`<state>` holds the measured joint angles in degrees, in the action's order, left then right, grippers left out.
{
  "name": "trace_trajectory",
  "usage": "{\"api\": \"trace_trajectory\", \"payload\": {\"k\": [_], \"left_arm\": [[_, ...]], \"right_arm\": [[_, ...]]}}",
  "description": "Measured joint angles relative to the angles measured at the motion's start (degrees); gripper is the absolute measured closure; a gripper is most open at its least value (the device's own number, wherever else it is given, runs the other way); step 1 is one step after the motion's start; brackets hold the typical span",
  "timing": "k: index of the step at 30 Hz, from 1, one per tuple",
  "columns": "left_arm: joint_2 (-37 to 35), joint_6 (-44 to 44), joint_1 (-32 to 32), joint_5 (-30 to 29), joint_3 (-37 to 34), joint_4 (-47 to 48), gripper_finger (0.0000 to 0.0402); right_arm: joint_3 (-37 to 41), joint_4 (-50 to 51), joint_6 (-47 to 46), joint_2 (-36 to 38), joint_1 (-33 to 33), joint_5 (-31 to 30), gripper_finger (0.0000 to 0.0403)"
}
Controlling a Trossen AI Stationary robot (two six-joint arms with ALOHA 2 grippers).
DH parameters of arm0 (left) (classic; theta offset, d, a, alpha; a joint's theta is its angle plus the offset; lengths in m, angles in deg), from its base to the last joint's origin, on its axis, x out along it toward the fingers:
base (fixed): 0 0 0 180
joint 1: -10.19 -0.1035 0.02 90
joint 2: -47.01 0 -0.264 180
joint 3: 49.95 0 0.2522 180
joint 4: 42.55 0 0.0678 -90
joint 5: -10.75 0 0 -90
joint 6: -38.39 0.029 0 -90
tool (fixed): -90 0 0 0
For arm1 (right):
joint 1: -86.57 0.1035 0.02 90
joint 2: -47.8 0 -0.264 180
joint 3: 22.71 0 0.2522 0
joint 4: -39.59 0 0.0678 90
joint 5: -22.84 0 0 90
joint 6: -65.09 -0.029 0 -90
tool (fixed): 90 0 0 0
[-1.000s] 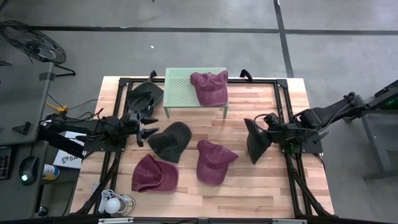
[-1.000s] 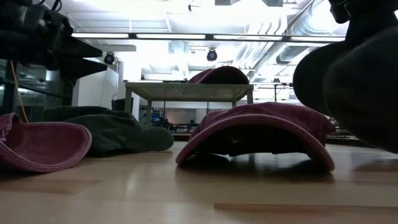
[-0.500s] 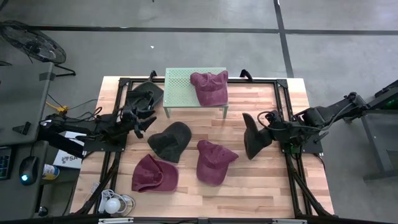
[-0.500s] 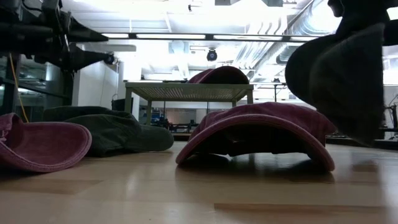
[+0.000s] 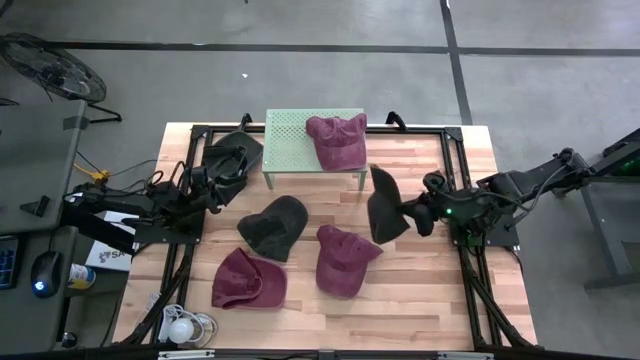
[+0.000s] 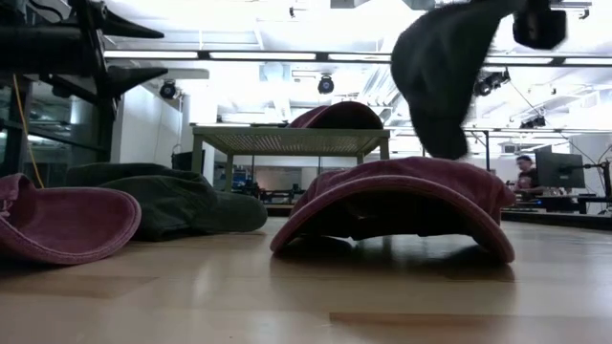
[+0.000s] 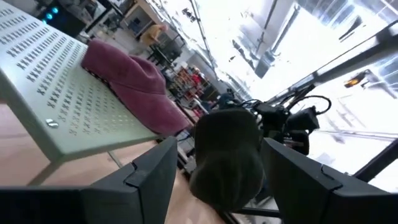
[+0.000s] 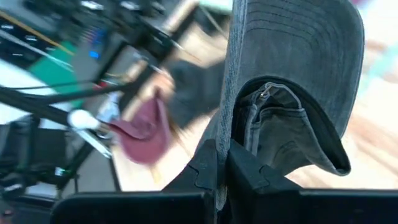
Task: Pick & Place hat
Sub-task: Put the right black cap on the shelf
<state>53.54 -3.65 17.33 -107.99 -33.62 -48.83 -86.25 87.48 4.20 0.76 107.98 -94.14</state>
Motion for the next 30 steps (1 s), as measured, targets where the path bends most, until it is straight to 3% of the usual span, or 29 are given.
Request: {"api": "trace_trajectory", "payload": {"k": [8, 13, 16, 26, 30], "left_arm": [[4.18, 4.10, 0.00, 2.74, 3.10, -1.06, 0.0172], [11.58, 12.87, 0.00, 2.74, 9.61, -4.23, 0.0172], [17.28, 14.60, 0.00, 2.64, 14.59, -4.14, 0.0172], [39.81, 9.33, -0.28, 4.65, 33.31, -3.96, 0.0172], [48.00, 4.85, -4.49, 12.56, 40.96, -5.75, 0.0172]], "right_arm": [[-0.02, -18.20, 20.94, -0.15, 0.02, -7.14, 0.0395], [-0.02, -27.55, 32.47, -0.56, -0.65, -13.16, 0.0392], [-0.02, -34.04, 38.82, -0.98, -1.99, -13.44, 0.0395], [-0.02, -53.61, 53.46, -4.15, -8.82, -1.69, 0.0396], [-0.02, -58.57, 56.54, -4.72, -11.28, 3.97, 0.0396]]}}
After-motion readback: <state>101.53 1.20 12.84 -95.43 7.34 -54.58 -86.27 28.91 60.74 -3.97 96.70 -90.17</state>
